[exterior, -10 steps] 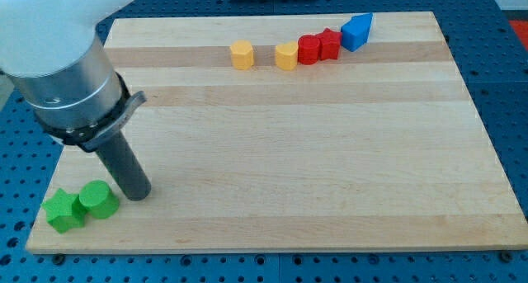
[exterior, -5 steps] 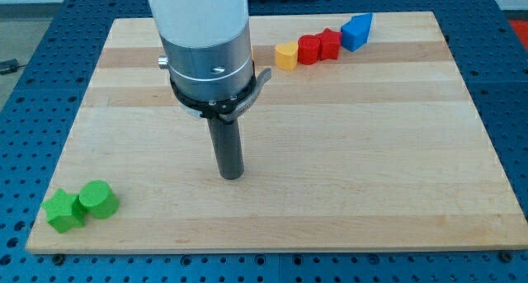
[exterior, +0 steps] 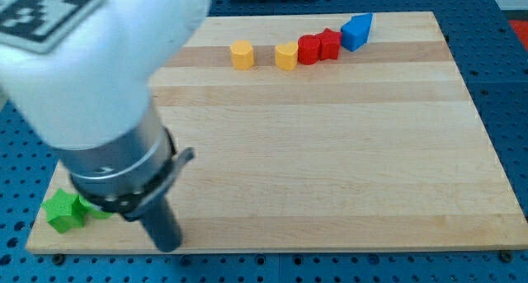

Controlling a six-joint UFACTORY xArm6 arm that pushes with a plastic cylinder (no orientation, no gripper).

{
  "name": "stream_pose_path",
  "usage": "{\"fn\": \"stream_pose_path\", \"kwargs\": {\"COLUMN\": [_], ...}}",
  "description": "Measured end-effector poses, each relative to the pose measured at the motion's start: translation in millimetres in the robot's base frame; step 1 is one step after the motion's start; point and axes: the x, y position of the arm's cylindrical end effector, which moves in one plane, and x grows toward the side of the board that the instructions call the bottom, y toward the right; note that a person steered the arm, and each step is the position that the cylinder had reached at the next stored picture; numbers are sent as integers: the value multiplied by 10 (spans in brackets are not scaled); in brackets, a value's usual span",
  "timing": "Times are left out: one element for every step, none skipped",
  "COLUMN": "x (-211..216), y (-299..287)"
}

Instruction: Move the green star diagonally to the top left of the yellow hexagon

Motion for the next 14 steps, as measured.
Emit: {"fn": "stream_pose_path", "kwargs": {"x": [-16, -4, -19, -216, -417, -423, -423, -517, -718, -1006, -1134, -1300, -1543, -1838], "y": [-639, -1230, -1350, -1415, -1523, -1389, -1243, -1123, -820, -830, -1178, -1357, -1363, -1359]}}
